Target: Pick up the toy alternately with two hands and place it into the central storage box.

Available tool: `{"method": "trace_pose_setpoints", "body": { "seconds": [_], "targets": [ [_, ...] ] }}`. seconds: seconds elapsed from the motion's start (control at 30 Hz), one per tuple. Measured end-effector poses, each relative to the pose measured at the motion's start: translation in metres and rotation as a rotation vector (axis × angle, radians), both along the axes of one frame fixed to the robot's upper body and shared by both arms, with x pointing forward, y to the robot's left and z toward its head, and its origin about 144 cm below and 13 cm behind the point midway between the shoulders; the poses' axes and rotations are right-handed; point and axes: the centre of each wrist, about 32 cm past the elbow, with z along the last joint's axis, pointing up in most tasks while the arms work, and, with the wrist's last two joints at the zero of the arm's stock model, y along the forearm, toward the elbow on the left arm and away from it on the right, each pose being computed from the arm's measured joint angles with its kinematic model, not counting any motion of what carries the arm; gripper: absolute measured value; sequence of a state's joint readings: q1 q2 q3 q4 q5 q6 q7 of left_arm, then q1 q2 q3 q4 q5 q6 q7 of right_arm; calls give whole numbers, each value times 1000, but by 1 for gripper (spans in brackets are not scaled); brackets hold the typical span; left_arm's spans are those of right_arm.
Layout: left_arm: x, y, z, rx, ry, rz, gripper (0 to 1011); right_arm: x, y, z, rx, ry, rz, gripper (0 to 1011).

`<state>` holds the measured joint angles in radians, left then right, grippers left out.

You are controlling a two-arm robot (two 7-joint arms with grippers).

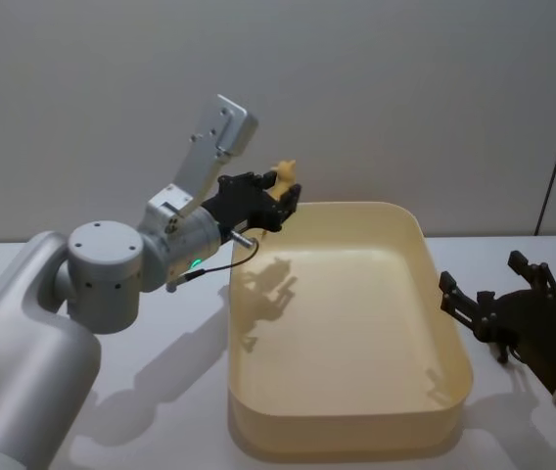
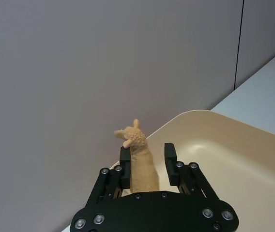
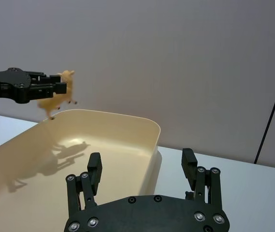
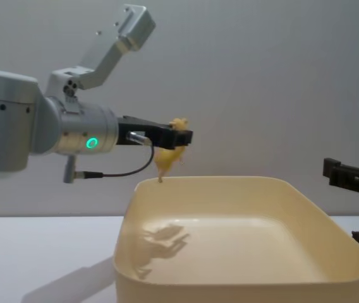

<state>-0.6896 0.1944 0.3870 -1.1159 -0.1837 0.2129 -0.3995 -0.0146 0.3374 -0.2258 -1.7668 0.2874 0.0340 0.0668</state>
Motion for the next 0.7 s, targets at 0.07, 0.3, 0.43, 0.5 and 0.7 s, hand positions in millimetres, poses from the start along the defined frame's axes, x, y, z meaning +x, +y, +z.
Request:
{"method": "trace_pose_setpoints", "body": {
  "seconds": [0.07,0.3,0.43,0.5,0.7],
  "targets": [
    [2,-3,0,4,-1,-7,422,0,0,0,0,0,0,1001],
    [6,-8,-2,11,-2,-21,658,0,0,0,0,0,0,1001],
    [8,-10,-2,15,-3,-26,755,0,0,0,0,0,0,1001],
    [8,-10,-2,16,-3,-27,830,0,0,0,0,0,0,1001],
    [10,-12,-2,19,-4,-33,1001,0,0,0,0,0,0,1001]
  ]
}}
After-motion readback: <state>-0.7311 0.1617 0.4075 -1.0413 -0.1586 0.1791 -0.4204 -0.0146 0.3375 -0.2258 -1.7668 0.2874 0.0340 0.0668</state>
